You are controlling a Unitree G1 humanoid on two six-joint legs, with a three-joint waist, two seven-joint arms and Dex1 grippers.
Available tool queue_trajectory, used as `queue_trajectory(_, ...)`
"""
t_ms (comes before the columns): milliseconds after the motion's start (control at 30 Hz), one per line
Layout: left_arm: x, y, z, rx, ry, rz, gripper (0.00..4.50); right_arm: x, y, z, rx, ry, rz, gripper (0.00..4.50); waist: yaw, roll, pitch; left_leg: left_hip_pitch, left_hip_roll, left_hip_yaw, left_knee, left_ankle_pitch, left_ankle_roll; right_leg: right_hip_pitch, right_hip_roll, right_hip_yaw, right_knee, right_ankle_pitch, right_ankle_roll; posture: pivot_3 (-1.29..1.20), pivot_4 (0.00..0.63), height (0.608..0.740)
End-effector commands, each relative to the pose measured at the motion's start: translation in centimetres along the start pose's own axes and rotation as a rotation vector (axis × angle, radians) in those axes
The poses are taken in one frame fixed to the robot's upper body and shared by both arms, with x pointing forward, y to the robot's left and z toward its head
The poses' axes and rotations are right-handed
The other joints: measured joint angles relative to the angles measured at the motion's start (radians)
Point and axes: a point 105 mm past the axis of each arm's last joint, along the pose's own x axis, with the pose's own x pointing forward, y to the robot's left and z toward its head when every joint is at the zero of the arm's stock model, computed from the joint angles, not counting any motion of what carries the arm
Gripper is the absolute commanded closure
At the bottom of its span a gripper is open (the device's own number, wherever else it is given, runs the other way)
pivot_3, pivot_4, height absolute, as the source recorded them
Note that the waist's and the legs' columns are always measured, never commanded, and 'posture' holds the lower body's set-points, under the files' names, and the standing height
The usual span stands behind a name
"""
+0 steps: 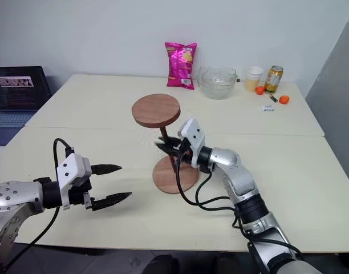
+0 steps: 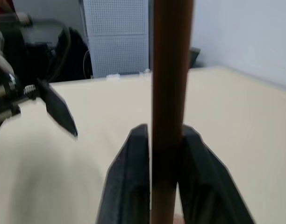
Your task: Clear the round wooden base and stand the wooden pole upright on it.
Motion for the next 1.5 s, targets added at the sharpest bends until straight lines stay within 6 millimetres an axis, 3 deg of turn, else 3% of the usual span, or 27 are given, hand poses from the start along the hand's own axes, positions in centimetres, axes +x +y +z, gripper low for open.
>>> queue_trajectory(33, -0.1, 0.1, 0.6, 0.040, -0.010, 0.003, 0.00, -0.1, 0.3, -0.1, 0.023, -0.001, 0.018, 2.69, -0.001, -0.003, 0.010, -0.003, 0.000, 0.000, 0.001, 0.000, 0.000, 0.000, 0.000, 0.000, 0.001, 0.000, 0.000, 0.00, 0.150, 0.740)
queue_trajectory(133, -0.1, 0.2, 0.6, 0.042, -0.009, 0.002, 0.00, -0.2, 0.1, 0.4, 0.009, -0.025, 0.012, 2.15, -0.005, -0.002, 0.012, -0.020, 0.000, 0.001, 0.004, 0.001, 0.000, -0.016, 0.000, 0.001, 0.006, 0.002, -0.001, 0.00, 0.150, 0.740)
queue_trajectory(433, -0.1, 0.3, 0.8, 0.044, -0.018, 0.004, 0.00, -0.7, 0.1, 1.0, 0.000, -0.051, 0.035, 0.04, -0.009, -0.001, 0.013, -0.020, 0.001, 0.002, 0.002, 0.001, 0.000, -0.016, 0.001, 0.000, 0.005, 0.001, -0.001, 0.00, 0.150, 0.740)
queue_trajectory(767, -0.2, 1.2, 2.0, 0.023, -0.074, 0.047, 0.00, -2.4, 1.0, 2.0, -0.083, -0.029, 0.132, 0.04, -0.009, -0.001, 0.013, -0.020, 0.001, 0.002, 0.002, 0.001, 0.000, -0.016, 0.001, 0.000, 0.005, 0.001, -0.001, 0.00, 0.150, 0.740)
queue_trajectory(1100, -1.0, 2.1, 1.6, 0.066, 0.033, 0.083, 0.00, -9.0, -1.6, 3.2, -0.228, 0.118, 0.147, 0.04, -0.004, -0.002, 0.016, -0.019, 0.001, 0.003, 0.003, 0.001, 0.000, -0.015, 0.001, 0.000, 0.005, 0.000, -0.001, 0.00, 0.150, 0.740)
queue_trajectory(1233, -1.7, 2.8, 1.5, 0.095, 0.050, 0.111, 0.00, -13.5, -2.6, 4.8, -0.249, 0.197, 0.149, 0.04, -0.003, -0.001, 0.020, -0.019, 0.001, 0.003, 0.003, 0.001, 0.000, -0.015, 0.002, 0.000, 0.005, 0.001, -0.001, 0.00, 0.150, 0.740)
queue_trajectory(1367, -1.7, 3.1, 1.4, 0.100, 0.059, 0.108, 0.00, -15.5, -2.7, 5.5, -0.268, 0.244, 0.159, 0.04, 0.000, -0.002, 0.023, -0.019, 0.001, 0.003, 0.003, 0.001, 0.000, -0.015, 0.002, 0.000, 0.005, 0.001, -0.001, 0.00, 0.150, 0.740)
queue_trajectory(1500, -1.7, 3.3, 1.6, 0.095, 0.053, 0.100, 0.00, -16.3, -2.7, 5.9, -0.283, 0.258, 0.145, 0.04, -0.003, -0.004, 0.024, -0.019, 0.002, 0.003, 0.003, 0.001, 0.000, -0.015, 0.002, 0.000, 0.005, 0.001, -0.001, 0.00, 0.150, 0.740)
